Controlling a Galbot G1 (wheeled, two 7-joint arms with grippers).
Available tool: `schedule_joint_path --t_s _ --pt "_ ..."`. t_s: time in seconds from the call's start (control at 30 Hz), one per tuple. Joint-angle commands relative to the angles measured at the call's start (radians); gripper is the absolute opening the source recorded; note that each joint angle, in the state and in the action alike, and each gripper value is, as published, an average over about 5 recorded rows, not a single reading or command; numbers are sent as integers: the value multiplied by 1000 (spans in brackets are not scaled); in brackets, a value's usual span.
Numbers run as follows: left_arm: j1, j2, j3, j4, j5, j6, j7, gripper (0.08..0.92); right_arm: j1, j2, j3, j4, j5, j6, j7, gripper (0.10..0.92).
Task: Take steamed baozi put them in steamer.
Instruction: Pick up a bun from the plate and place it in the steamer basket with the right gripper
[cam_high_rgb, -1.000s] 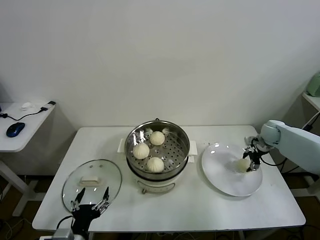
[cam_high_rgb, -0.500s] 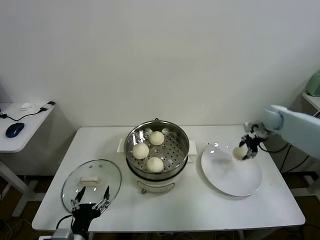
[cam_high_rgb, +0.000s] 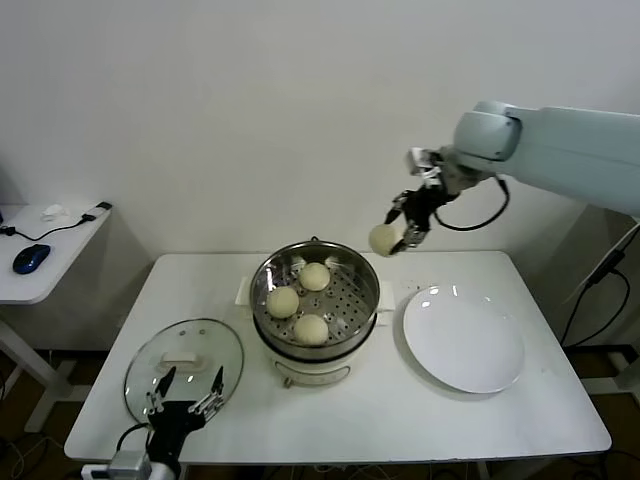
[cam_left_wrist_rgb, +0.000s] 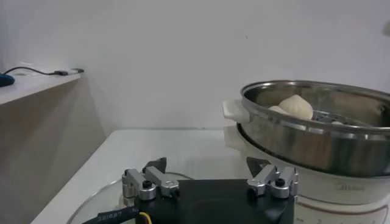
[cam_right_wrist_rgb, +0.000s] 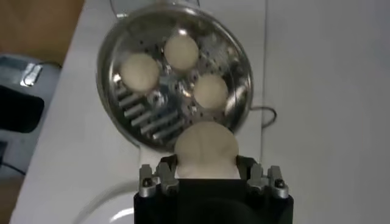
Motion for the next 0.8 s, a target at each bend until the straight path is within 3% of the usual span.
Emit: schedule_joint_path --t_s 0.03,0.4,0.8 --pt "-4 2 1 -2 0 1 0 823 -88 150 -44 111 131 -132 156 653" --pt "-1 8 2 11 -10 -3 1 823 -272 192 -49 -72 -24 -126 160 655" --pt "-13 7 2 29 -23 -1 1 823 -306 193 -15 -117 -42 -88 154 674"
